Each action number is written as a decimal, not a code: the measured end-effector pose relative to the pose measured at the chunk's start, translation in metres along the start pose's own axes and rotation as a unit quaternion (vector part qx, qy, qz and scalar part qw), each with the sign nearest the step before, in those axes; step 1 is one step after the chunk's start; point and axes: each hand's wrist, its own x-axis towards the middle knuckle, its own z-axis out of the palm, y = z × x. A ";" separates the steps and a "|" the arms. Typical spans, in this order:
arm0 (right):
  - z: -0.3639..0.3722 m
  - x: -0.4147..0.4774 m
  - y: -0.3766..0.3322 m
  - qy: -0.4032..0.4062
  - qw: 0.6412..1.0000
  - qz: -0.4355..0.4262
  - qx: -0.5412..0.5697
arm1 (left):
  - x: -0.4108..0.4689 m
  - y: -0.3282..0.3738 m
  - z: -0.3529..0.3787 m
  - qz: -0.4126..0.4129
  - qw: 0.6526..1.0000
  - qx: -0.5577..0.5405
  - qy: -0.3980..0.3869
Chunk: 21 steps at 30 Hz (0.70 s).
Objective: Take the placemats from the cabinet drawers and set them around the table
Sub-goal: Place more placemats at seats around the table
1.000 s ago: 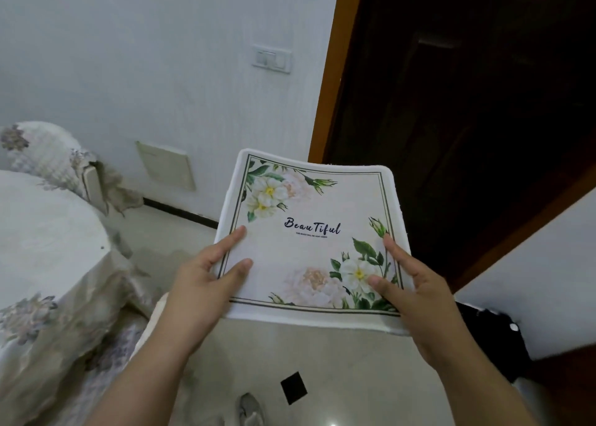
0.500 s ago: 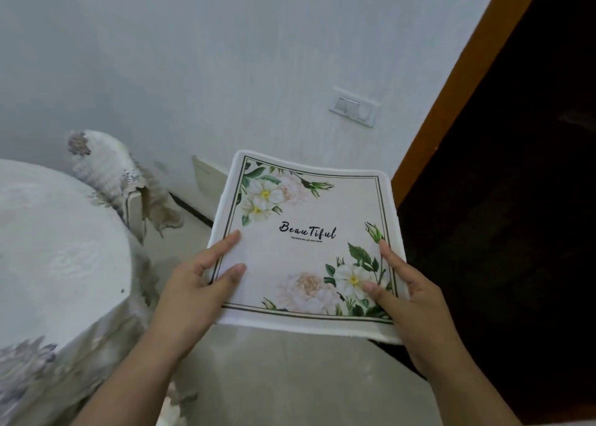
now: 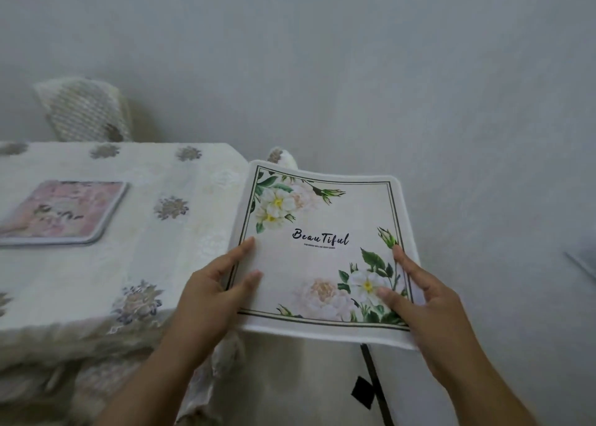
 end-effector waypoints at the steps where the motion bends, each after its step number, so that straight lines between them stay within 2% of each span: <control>1: 0.002 0.019 -0.001 -0.028 1.000 -0.007 -0.004 | 0.001 -0.003 0.002 -0.003 1.000 0.000 0.024; 4: 0.012 0.065 0.001 -0.107 0.994 -0.017 -0.005 | 0.004 -0.016 0.007 -0.018 0.996 -0.013 0.087; 9: 0.040 0.148 0.011 -0.191 0.981 -0.029 -0.026 | 0.037 -0.038 0.016 -0.048 0.986 -0.027 0.160; 14: 0.082 0.259 0.012 -0.250 0.967 -0.049 -0.029 | 0.113 -0.057 0.022 -0.059 0.973 0.009 0.223; 21: 0.142 0.412 -0.027 -0.301 0.947 -0.113 -0.021 | 0.243 -0.058 0.018 -0.056 0.956 0.009 0.289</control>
